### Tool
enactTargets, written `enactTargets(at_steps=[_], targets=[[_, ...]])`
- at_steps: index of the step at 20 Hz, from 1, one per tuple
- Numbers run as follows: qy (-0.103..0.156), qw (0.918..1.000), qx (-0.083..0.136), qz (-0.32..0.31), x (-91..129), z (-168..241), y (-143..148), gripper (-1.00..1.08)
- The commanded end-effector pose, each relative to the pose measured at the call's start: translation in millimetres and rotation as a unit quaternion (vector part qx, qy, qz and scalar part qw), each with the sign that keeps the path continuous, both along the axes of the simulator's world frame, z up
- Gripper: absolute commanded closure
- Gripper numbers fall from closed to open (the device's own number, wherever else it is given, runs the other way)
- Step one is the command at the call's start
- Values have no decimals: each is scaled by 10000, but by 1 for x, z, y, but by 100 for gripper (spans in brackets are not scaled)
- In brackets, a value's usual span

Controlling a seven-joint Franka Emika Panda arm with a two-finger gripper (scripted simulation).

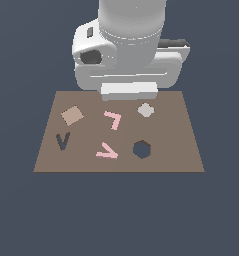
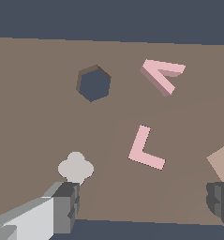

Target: Insert a designated object into the corresponding slot on a board.

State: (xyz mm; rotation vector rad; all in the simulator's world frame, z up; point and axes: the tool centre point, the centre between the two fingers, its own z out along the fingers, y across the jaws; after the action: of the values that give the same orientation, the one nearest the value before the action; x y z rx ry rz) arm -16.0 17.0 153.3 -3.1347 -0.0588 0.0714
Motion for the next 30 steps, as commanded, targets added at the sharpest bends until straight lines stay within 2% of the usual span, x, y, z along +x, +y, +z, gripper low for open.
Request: enactTargets(at_steps=[1,11,20,25,30], targets=[[0,10000,0,0,0,0,0,-92],[-11,9996,6,299,4,-6,-6,-92],[-42,9940,22,1093,16,-21,-20,-92],[-69,9843,36,1763,28,-34,-31,-92],[-103,9655,53,2601,45,-50,-41,-92]])
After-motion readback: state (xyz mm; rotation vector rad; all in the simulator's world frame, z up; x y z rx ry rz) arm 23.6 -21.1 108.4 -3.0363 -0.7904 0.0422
